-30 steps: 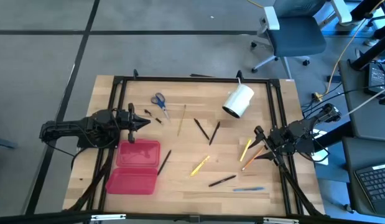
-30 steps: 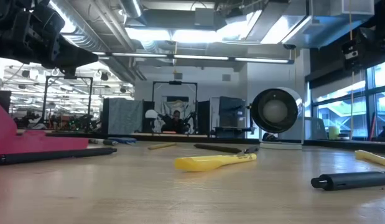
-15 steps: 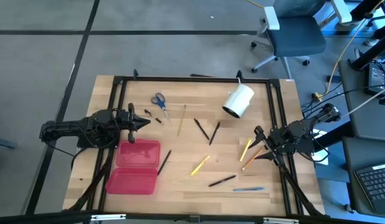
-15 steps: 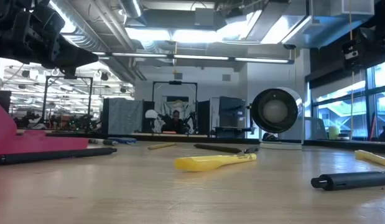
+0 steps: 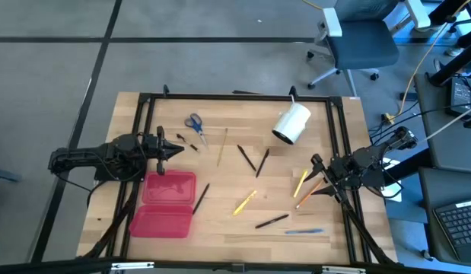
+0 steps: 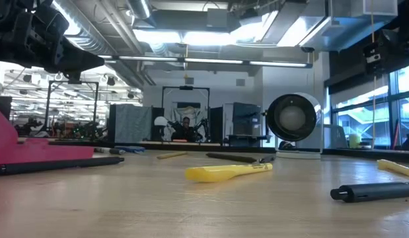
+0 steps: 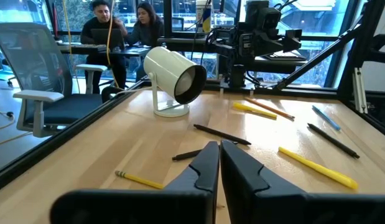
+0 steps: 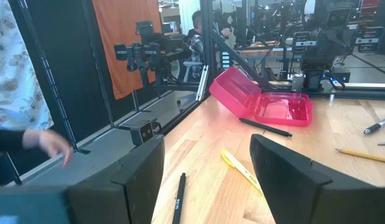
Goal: Pick & place school supplies into a supply box
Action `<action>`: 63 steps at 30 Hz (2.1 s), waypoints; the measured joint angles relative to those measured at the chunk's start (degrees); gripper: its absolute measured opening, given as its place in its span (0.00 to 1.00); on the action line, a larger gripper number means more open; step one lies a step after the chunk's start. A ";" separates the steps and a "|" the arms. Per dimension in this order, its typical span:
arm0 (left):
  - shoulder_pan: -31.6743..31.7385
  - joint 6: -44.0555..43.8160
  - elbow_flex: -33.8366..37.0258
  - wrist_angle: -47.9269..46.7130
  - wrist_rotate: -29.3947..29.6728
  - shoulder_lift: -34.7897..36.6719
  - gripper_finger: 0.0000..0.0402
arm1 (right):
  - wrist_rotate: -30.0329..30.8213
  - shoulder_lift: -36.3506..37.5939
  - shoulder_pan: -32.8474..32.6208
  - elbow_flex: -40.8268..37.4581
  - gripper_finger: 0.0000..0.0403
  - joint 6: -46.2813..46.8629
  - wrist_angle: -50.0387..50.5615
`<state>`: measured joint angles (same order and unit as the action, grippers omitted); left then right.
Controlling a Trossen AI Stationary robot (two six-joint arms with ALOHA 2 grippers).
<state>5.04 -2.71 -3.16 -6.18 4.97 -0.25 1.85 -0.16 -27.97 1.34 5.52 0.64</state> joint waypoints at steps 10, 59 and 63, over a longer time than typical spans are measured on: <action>0.00 -0.03 0.00 -0.02 0.00 0.00 0.02 | -0.01 0.01 0.02 -0.01 0.60 0.00 0.00; 0.00 -2.25 0.00 0.40 0.47 0.00 0.09 | 7.42 0.00 0.04 0.00 0.60 2.98 -1.20; 0.00 -2.51 0.00 0.21 0.48 0.00 0.18 | 7.72 0.00 0.04 -0.02 0.60 1.30 -1.21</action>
<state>5.04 -5.21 -3.16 -5.97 5.45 -0.25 9.57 -0.16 -27.92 1.32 6.82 -0.56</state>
